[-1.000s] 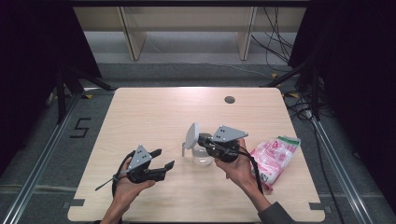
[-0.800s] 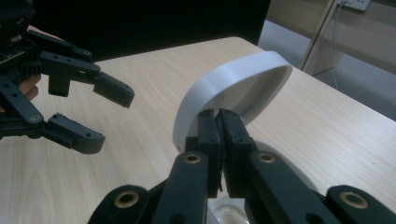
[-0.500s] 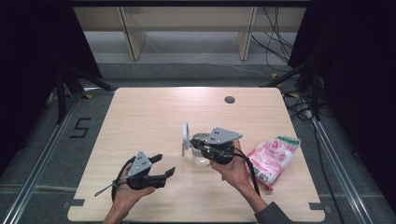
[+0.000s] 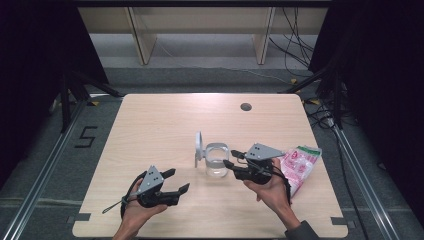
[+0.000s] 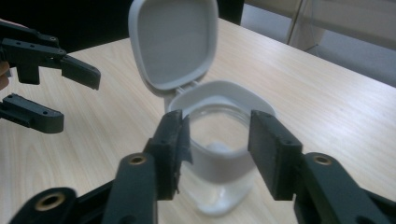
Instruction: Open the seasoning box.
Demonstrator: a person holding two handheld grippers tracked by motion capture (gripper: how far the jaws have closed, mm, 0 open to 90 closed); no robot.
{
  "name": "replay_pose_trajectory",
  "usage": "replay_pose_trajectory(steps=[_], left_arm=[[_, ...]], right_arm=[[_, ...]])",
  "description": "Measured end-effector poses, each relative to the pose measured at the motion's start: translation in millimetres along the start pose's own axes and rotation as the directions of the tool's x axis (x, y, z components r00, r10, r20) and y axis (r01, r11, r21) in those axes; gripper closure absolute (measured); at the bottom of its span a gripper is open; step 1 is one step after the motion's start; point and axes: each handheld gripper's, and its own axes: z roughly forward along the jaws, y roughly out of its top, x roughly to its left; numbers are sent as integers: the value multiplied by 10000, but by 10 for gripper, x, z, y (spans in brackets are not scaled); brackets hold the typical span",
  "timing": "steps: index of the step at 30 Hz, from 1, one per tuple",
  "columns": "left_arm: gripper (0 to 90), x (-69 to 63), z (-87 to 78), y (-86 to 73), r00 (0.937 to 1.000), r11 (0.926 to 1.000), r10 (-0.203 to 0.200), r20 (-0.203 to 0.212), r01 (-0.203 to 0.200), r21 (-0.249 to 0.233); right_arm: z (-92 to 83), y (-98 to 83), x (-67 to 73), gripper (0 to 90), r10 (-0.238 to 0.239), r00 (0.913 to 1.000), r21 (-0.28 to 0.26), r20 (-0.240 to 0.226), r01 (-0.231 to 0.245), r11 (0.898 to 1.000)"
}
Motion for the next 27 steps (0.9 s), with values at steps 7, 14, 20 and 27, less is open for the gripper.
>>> replay_pose_trajectory(steps=[7, 14, 20, 27], left_arm=[[273, -27, 7, -19, 9998, 9998, 139, 104, -140, 107], [262, -57, 12, -28, 9999, 10000, -45, 95, 44, 85], [250, -65, 17, -28, 9999, 10000, -70, 112, 69, 70], [246, -69, 22, -29, 9999, 9999, -109, 108, 109, 14]], right_arm=[[-223, -167, -70, 414, 813, 9959, -173, 397, -807, 9966], [-529, -423, -208, 371, 1559, 9822, -547, 1053, -1508, 9870], [-747, -578, -316, 361, 1906, 9695, -688, 1544, -1819, 9809], [-925, -716, -381, 341, 2358, 9513, -592, 1986, -2285, 9717]])
